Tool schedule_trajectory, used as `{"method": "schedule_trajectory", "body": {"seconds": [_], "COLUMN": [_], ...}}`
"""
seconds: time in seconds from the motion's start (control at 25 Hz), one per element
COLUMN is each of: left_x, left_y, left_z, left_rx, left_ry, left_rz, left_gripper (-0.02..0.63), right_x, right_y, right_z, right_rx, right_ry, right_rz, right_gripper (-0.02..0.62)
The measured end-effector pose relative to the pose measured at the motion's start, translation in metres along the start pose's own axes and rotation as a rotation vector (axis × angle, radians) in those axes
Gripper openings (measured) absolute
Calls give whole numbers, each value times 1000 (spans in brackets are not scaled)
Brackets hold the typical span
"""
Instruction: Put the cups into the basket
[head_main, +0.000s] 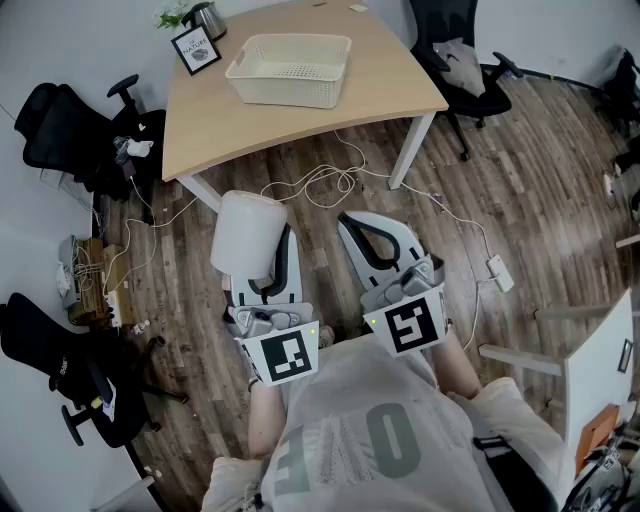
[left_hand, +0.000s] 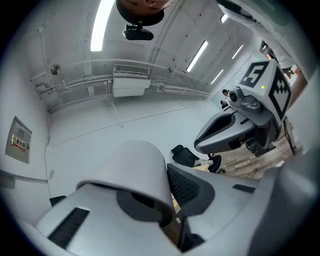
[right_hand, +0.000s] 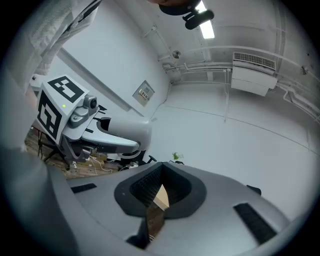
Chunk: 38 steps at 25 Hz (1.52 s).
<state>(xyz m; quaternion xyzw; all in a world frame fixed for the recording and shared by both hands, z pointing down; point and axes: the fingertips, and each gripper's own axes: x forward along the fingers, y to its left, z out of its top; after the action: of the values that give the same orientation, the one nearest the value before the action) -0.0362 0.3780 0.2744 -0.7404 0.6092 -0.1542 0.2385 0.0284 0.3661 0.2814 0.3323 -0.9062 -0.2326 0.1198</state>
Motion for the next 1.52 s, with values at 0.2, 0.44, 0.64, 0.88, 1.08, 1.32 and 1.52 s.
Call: {"method": "schedule_trajectory", "body": {"seconds": [0.2,0.44,0.64,0.88,1.08,1.32,1.52], "left_x": [9,26,40,70,84,105,141], "left_y": [-9,-16,-23,-33,-40,-36,-32], "left_z": [6,8,10,18,28,16,-2], "left_rx": [-1,-4,-2,23,35,32,16], "left_ry": [1,5,17,18,23,56,48], "left_rz": [-2,2,15,46,108,109,103], "left_gripper": [52,52,52,52,52,52,52], "right_x": [-5,-8,-15,-24,-26,-10,12], "right_y": [-10,-25,-43,-72,-98,-110,-125], "right_z": [-7,-21,-36,-67,-90,-101,-118], "right_rx": [-6,-4,29,-6,14,46,7], "right_ry": [6,11,-2,22,-5,-9,17], "right_rz": [7,6,-3,20,36,43,34], "right_gripper": [-2,-2,-2,-2,-2,-2,-2]}}
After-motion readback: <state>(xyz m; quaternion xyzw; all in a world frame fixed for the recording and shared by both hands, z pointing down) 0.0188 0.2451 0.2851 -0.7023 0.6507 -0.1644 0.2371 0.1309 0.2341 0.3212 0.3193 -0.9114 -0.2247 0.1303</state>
